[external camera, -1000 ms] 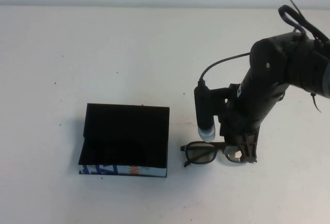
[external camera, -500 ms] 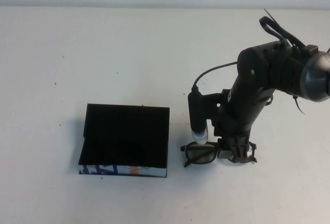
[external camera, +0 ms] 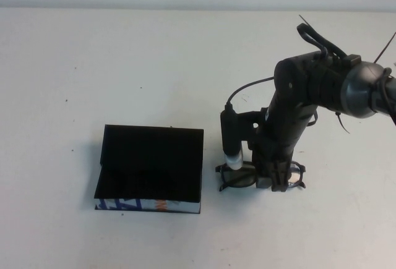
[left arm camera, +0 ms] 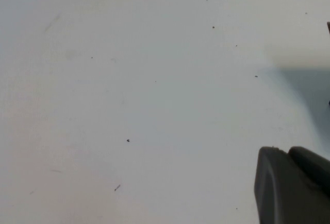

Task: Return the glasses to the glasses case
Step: Pick up the glasses from the table, then place the glasses in the glasses case

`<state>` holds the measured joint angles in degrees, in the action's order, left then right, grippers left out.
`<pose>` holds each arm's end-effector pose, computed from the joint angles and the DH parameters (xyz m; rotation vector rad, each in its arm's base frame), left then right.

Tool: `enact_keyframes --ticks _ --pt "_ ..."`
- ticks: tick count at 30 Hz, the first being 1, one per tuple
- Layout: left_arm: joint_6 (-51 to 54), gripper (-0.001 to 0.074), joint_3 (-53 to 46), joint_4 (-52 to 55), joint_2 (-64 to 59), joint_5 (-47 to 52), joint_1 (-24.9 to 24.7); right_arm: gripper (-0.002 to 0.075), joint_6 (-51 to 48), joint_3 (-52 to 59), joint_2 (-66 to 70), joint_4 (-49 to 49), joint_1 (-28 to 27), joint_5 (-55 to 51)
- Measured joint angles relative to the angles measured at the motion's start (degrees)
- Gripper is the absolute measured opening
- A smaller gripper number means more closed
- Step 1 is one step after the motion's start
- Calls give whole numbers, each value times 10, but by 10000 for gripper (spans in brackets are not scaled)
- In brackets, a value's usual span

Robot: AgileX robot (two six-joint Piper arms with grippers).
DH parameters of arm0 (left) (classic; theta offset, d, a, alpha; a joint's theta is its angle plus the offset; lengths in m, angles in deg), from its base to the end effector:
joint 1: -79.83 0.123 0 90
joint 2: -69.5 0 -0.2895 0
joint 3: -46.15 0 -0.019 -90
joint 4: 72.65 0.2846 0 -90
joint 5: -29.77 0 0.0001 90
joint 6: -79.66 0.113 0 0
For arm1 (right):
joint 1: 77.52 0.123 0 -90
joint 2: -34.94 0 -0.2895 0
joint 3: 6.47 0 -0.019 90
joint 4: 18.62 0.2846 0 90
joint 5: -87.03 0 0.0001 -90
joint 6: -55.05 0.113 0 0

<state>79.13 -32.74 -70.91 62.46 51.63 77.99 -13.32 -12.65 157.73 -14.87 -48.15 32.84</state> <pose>0.1028 -0.0020 0.1630 0.0403 1.8807 0.0016 0.3786 0.2199 0.1445 -2.2047 1.9924 -0.0011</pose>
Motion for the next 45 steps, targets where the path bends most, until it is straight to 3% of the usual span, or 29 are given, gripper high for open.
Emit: enact_keyframes --ticks 7,20,26,31,45 --pt "0 0 0 0 0 0 0 373 0 0 4 5 -2 -21" --pt "0 -1 0 0 0 0 0 198 0 0 -3 15 -2 -57" --pt "0 -1 0 0 0 0 0 57 0 0 -21 15 -2 -85" --pt "0 -1 0 0 0 0 0 54 33 -1 -42 15 1 -116" --pt "0 -1 0 0 0 0 0 54 159 -198 -14 25 160 -157"
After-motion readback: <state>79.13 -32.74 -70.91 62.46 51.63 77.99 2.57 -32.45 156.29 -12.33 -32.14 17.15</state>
